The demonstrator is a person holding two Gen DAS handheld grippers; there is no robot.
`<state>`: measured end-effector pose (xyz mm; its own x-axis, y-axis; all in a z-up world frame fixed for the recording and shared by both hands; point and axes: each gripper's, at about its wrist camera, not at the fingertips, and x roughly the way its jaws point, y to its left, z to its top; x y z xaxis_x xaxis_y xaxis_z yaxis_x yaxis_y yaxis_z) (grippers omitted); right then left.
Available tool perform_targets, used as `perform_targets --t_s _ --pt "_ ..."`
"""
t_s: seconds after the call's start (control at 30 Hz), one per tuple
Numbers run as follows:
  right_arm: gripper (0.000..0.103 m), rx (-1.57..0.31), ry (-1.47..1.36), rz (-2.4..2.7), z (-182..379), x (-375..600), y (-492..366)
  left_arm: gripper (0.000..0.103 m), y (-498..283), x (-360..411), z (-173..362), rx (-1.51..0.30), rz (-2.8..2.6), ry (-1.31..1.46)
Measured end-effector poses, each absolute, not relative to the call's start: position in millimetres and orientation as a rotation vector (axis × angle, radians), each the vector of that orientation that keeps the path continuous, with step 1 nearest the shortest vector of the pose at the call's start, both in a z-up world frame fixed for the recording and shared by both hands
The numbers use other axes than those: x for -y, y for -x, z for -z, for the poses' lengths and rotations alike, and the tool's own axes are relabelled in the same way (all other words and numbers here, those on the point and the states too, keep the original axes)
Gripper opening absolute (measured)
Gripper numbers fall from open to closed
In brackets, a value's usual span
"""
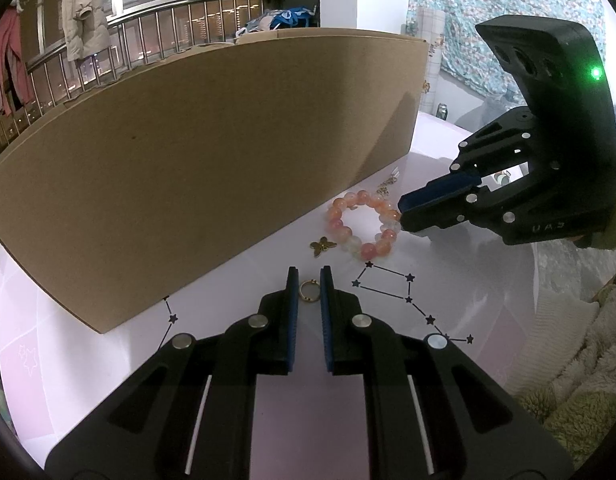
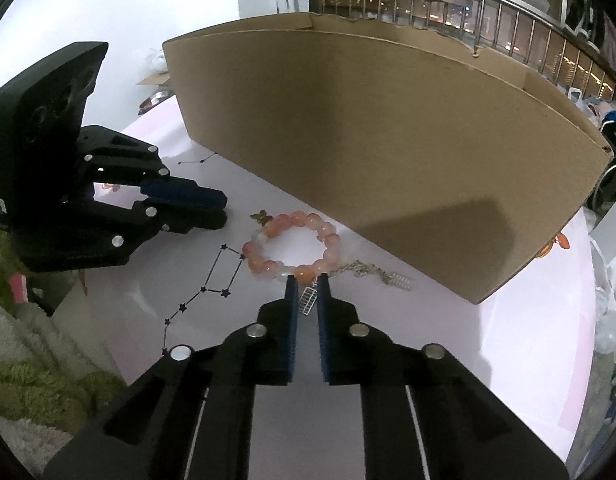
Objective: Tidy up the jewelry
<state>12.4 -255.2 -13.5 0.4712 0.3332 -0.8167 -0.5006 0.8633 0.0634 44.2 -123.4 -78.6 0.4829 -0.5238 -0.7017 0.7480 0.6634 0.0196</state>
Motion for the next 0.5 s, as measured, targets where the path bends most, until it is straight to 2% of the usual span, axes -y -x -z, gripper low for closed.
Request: perform_targets --t_s 0.5 --pt "0.005 -0.950 0.148 -0.499 12.6 264.2 -8.5 0.010 -44.2 123.9 78.9 -0.721 0.793 -0.345"
